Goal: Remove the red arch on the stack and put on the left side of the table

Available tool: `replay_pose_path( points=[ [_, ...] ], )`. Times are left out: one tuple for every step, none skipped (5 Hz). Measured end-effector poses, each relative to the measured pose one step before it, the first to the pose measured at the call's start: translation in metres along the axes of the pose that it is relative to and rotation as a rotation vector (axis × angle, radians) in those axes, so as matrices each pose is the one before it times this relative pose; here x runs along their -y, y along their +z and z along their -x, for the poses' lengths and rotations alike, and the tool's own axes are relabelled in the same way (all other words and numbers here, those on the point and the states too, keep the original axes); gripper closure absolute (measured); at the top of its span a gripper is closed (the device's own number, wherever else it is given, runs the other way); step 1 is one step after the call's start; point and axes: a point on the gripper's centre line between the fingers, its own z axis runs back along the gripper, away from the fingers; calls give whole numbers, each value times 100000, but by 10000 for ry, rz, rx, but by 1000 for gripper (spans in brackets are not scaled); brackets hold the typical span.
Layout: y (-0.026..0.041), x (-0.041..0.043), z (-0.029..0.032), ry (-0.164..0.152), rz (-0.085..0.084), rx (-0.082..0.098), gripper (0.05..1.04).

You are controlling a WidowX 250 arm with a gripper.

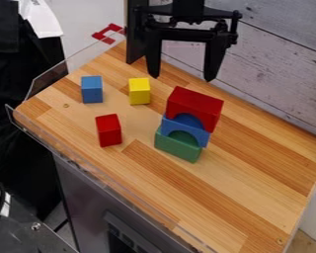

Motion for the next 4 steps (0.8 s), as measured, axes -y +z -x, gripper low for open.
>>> replay_pose_path(
  points=[
    [183, 305, -202, 1259, 189, 291, 85],
    [-201, 594, 155, 715, 193, 105, 85],
    [-440, 508, 200, 1214, 155, 160, 85],
    [-397, 593, 122, 772, 338, 99, 85]
  ],
)
